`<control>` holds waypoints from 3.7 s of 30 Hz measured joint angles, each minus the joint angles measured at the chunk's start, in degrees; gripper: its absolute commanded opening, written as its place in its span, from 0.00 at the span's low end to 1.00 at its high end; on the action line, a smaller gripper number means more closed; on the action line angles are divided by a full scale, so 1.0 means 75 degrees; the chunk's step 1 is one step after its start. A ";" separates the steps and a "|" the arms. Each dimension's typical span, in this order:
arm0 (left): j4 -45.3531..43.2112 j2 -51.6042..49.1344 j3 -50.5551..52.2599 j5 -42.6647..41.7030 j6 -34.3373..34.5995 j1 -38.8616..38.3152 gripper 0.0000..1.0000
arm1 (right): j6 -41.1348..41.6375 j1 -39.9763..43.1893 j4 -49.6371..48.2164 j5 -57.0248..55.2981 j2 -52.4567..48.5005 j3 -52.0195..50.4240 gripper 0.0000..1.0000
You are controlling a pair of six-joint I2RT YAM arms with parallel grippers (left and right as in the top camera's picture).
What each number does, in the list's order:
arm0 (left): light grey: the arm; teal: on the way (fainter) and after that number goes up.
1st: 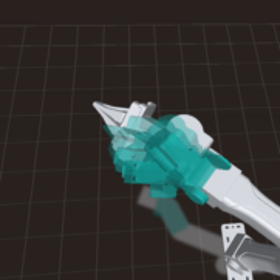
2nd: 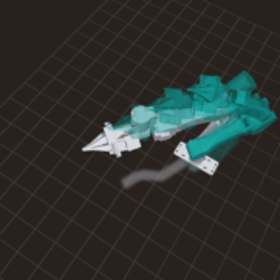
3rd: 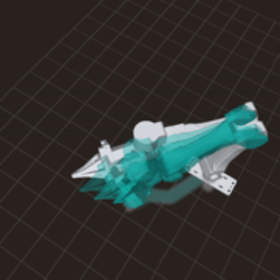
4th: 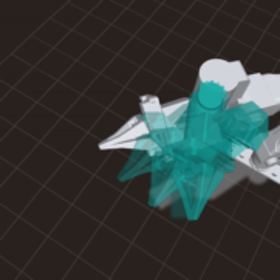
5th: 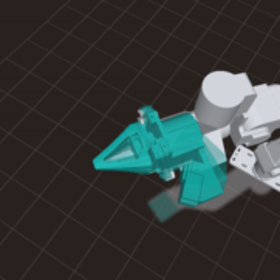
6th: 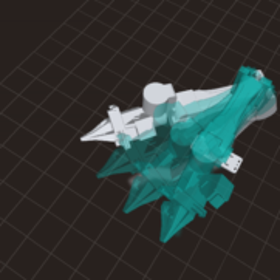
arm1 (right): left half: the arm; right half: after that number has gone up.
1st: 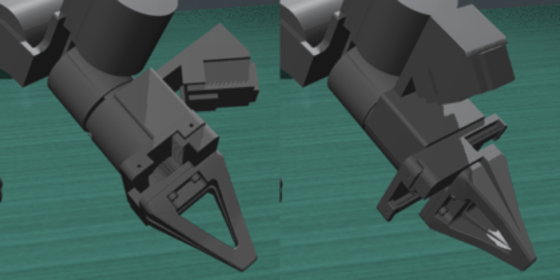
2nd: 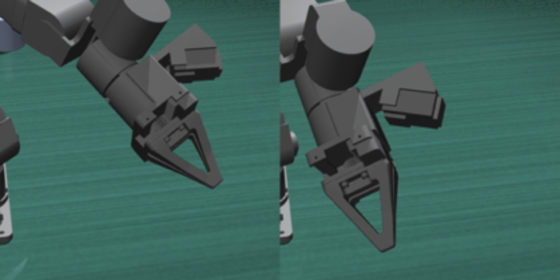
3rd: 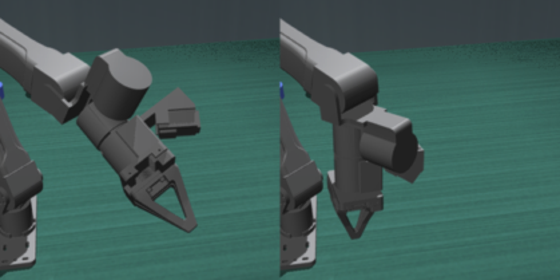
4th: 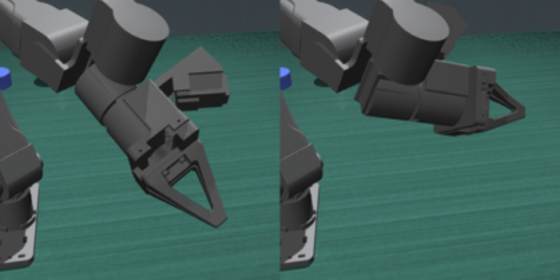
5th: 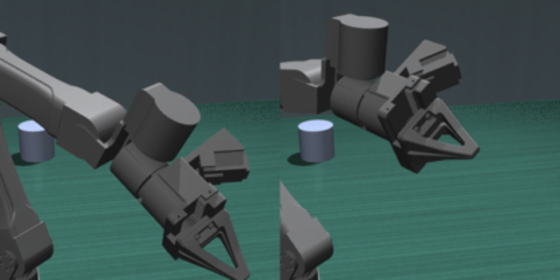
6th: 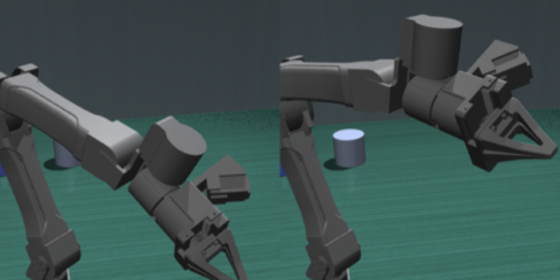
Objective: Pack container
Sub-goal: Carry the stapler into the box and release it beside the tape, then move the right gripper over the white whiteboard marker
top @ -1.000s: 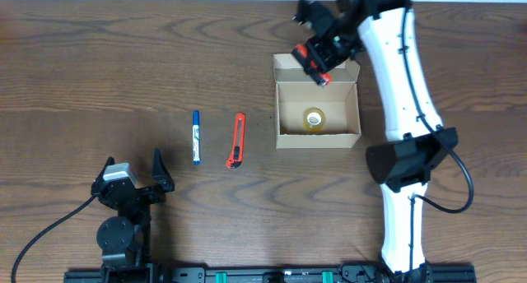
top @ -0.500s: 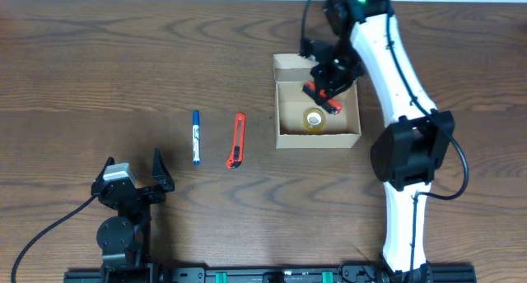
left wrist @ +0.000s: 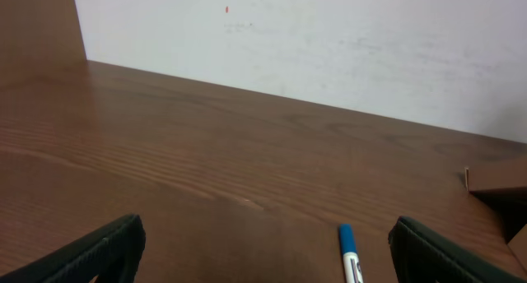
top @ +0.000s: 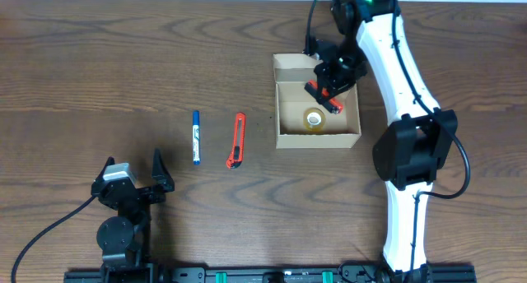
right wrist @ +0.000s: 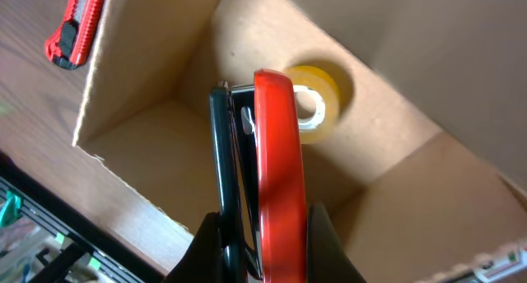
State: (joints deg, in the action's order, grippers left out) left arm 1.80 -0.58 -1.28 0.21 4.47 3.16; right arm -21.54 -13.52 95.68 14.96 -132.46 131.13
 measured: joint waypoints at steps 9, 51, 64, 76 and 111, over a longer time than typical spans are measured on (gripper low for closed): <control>0.0003 0.0000 0.0000 0.0003 0.0000 0.0000 0.95 | 0.0000 -0.0128 -0.0586 0.0064 0.0003 -0.1011 0.02; 0.0000 0.0000 0.0000 0.0003 0.0000 0.0000 0.95 | 0.0096 -0.0128 -0.0921 0.0029 0.1454 -0.0647 0.94; 0.0000 0.0000 0.0000 0.0003 0.0000 0.0000 0.95 | 0.2853 0.0635 -0.0009 -0.3433 0.3841 0.0332 0.99; 0.0000 0.0000 0.0000 0.0003 0.0000 0.0000 0.95 | 0.3057 0.2541 -0.2014 -0.2838 0.3809 -0.2632 0.99; 0.0000 0.0000 0.0000 0.0003 0.0000 0.0000 0.95 | 0.1014 0.3532 -0.5633 -0.0644 0.2521 -0.6913 0.99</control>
State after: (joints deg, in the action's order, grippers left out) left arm 1.80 -0.58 -1.28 0.23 4.47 3.16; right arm -13.93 12.97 53.43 10.13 -113.56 79.29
